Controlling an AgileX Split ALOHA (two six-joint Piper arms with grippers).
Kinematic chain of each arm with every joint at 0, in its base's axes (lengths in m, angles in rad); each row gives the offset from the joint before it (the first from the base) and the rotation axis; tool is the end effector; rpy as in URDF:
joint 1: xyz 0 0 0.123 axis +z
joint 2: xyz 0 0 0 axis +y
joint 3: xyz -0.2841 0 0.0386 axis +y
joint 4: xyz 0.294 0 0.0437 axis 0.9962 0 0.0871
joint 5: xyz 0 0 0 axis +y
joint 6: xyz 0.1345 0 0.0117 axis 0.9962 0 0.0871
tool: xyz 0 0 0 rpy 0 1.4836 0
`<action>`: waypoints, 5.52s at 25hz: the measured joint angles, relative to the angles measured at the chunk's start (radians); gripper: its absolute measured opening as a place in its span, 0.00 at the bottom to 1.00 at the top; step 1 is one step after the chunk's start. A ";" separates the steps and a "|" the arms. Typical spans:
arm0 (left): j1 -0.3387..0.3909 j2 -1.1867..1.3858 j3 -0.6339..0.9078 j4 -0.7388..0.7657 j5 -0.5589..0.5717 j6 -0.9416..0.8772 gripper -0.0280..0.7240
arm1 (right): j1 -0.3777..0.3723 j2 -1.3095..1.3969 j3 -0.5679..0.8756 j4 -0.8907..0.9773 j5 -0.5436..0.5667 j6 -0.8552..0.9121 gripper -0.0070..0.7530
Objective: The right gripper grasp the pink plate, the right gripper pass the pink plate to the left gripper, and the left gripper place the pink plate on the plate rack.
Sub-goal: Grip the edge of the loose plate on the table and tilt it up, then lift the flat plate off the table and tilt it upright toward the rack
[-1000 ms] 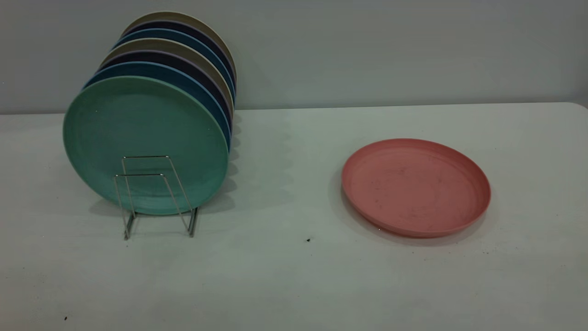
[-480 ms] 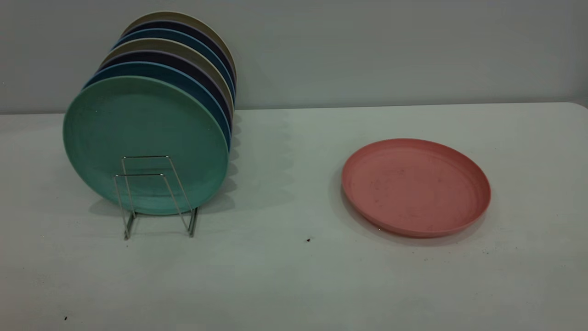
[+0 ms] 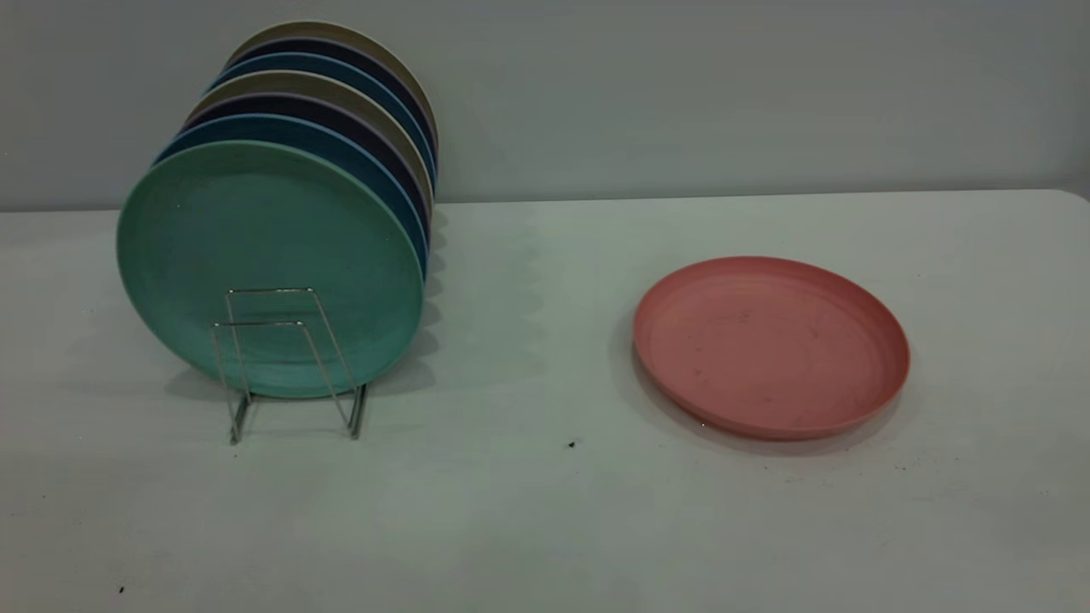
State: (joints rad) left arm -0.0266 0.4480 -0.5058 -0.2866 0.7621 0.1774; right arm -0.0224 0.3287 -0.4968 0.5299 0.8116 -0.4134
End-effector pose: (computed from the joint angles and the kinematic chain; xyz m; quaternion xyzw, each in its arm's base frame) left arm 0.1604 -0.0306 0.2671 0.0433 0.8795 -0.1004 0.4632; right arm 0.1384 0.0464 0.2852 -0.0998 0.8402 0.1462 0.5126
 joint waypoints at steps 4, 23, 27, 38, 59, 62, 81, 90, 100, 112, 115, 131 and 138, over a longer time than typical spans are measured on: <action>0.000 0.152 0.000 -0.193 -0.115 0.159 0.62 | 0.000 0.244 0.000 0.232 -0.071 -0.207 0.49; 0.000 0.525 0.000 -0.824 -0.247 0.746 0.66 | -0.132 1.403 -0.337 0.811 0.002 -0.854 0.49; 0.000 0.525 0.000 -0.827 -0.245 0.752 0.66 | -0.199 1.570 -0.444 0.764 0.048 -0.818 0.49; 0.000 0.525 0.000 -0.836 -0.237 0.752 0.66 | -0.202 1.862 -0.601 0.765 -0.107 -0.816 0.49; 0.000 0.525 0.000 -0.838 -0.229 0.752 0.66 | -0.169 2.060 -0.694 0.952 -0.098 -0.864 0.40; 0.000 0.525 0.000 -0.838 -0.223 0.752 0.66 | -0.167 2.065 -0.694 0.959 -0.103 -0.880 0.40; 0.000 0.525 0.000 -0.838 -0.223 0.753 0.66 | -0.113 2.080 -0.694 1.078 -0.179 -0.912 0.26; 0.000 0.525 0.000 -0.838 -0.206 0.754 0.66 | -0.107 2.080 -0.694 1.079 -0.191 -0.906 0.03; 0.000 0.541 0.000 -0.882 -0.169 0.742 0.64 | -0.123 1.977 -0.694 0.927 -0.051 -0.892 0.03; 0.000 0.855 0.000 -1.129 -0.155 0.965 0.64 | -0.046 1.943 -0.694 0.811 0.071 -0.850 0.03; 0.000 0.940 0.000 -1.229 -0.152 1.070 0.64 | -0.012 1.943 -0.694 0.809 0.074 -0.849 0.03; 0.000 1.154 -0.015 -1.457 -0.110 1.282 0.64 | 0.103 1.939 -0.694 0.803 0.153 -0.824 0.03; 0.000 1.154 -0.021 -1.460 -0.107 1.286 0.64 | 0.152 1.885 -0.694 0.815 0.157 -0.822 0.03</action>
State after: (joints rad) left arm -0.0266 1.6018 -0.5273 -1.7469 0.6554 1.4635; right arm 0.1299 2.2138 -1.1906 1.3449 0.9686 -1.2357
